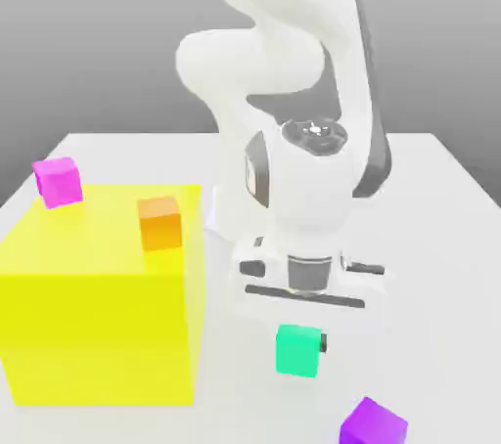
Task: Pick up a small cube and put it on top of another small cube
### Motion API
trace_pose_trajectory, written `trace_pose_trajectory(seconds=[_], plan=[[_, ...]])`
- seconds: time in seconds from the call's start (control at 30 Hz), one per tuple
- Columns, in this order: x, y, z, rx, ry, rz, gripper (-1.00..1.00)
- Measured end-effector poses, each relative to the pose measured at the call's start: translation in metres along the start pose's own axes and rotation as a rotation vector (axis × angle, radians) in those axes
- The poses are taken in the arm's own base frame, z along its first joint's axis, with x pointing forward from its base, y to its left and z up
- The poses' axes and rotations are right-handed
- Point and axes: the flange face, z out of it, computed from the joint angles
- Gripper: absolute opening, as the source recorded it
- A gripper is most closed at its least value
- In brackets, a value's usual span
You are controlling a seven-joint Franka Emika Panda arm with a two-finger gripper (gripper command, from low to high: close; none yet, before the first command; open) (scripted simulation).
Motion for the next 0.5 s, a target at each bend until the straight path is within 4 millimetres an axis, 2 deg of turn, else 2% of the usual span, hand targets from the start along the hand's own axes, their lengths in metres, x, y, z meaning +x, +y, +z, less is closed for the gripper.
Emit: trace_pose_trajectory(seconds=[0.13,0.3,0.4,0.5], plan=[[0.025,-0.010,-0.049,0.006,0.006,-0.009,-1.00],[0.061,-0.007,-0.122,0.003,0.027,0.015,-1.00],[0.088,0.020,-0.166,-0.003,0.030,0.145,-1.00],[0.111,0.058,-0.207,-0.007,0.025,0.306,-1.00]])
